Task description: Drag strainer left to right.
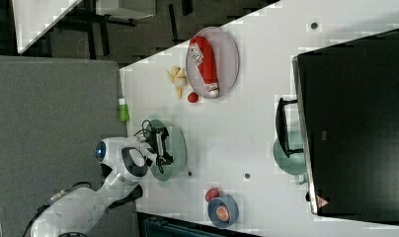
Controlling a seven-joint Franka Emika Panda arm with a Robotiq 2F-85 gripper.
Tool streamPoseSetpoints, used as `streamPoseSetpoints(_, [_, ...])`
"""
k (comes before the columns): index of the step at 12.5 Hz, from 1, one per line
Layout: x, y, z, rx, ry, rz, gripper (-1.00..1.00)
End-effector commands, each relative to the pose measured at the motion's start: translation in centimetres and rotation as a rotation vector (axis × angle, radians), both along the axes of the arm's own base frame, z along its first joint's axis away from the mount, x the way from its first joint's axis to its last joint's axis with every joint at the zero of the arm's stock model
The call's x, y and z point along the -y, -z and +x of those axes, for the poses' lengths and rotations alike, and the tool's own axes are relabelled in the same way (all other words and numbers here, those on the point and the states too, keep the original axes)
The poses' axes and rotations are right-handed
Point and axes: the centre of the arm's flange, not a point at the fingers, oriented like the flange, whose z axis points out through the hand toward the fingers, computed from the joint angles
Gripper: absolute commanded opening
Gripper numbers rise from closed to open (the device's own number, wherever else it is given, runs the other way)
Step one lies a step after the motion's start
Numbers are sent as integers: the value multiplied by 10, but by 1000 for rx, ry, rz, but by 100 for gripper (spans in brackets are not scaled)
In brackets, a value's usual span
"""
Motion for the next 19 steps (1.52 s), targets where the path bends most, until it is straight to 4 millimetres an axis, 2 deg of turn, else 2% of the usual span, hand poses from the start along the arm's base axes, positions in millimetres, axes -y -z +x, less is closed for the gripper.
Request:
streamPoseSetpoints(1, [31, 0, 18, 16, 72, -23, 100])
streamPoseSetpoints(6, [66, -4, 18, 9, 120, -45, 100])
streamPoseSetpoints(11, [110, -7, 14, -1, 125, -64, 100])
streamPoseSetpoints(19, [209, -11, 12, -3, 120, -116, 100])
